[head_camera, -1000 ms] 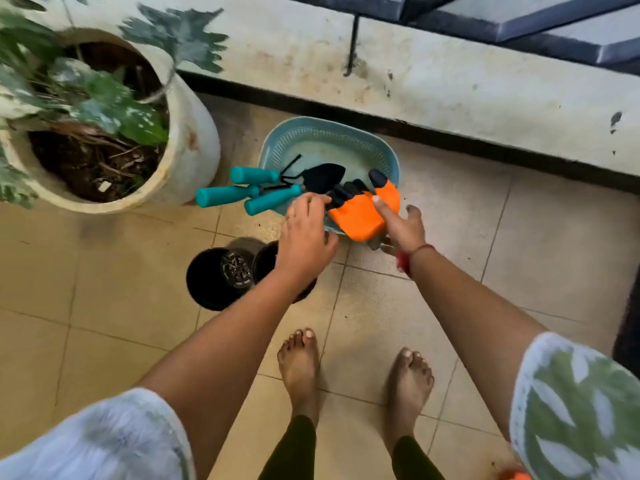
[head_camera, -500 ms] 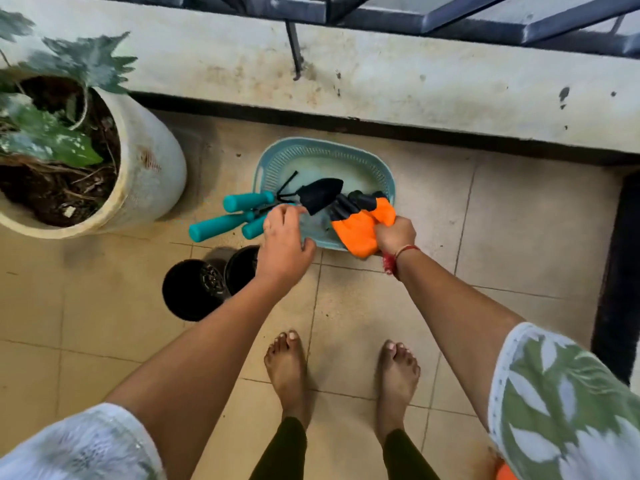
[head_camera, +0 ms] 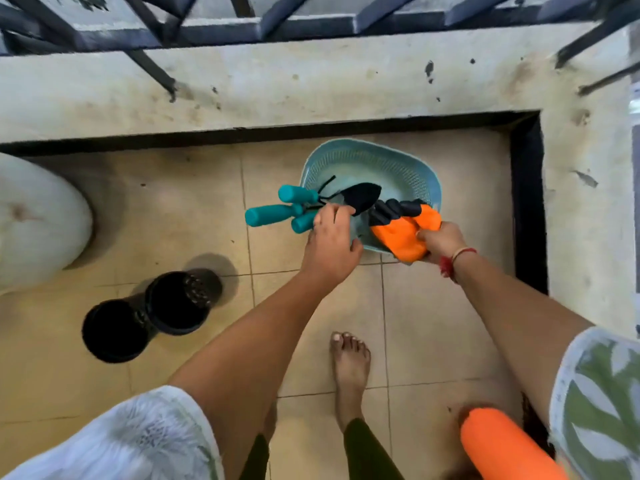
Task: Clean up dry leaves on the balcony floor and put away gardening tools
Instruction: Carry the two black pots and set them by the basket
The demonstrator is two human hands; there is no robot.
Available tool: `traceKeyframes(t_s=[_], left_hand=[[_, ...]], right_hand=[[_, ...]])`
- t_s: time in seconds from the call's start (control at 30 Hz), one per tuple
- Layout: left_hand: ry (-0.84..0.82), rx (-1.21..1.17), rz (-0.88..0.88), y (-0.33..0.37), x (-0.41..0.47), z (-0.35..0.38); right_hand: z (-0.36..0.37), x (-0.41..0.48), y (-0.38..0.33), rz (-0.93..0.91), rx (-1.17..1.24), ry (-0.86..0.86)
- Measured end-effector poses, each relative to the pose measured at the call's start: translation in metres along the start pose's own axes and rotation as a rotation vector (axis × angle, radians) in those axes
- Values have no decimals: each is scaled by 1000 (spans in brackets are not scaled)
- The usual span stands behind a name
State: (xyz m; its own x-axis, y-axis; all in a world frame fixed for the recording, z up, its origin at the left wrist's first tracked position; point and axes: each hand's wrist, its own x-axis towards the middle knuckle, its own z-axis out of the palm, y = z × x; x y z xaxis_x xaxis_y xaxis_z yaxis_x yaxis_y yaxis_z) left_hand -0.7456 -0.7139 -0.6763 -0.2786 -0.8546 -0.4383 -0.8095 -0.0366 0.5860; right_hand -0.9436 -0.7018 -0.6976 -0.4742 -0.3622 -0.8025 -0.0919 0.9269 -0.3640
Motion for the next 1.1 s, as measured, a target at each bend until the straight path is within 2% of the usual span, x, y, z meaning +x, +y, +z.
traceKeyframes(t_s=[0.17, 0.5, 0.73, 0.83, 0.97, 1.03, 1.1], left_hand=[[-89, 57, -25, 5, 13, 22], [-114, 35, -39, 0, 18, 27], [-77, -59, -36, 17, 22, 30], [-72, -89, -24, 24, 21, 29], [-52, -126, -2, 25, 16, 30], [-43, -134, 13, 23, 14, 29], [-32, -154, 21, 22, 9, 24]], right_hand=[[-20, 41, 4, -49, -52, -9], [-13, 76, -13, -97, -177, -65], [-16, 82, -45, -199, -352, 88], [-19, 89, -46, -179, -383, 163], [-23, 96, -35, -113, -365, 162], [-22, 85, -36, -84, -337, 232], [-14, 59, -38, -132, -353, 389]])
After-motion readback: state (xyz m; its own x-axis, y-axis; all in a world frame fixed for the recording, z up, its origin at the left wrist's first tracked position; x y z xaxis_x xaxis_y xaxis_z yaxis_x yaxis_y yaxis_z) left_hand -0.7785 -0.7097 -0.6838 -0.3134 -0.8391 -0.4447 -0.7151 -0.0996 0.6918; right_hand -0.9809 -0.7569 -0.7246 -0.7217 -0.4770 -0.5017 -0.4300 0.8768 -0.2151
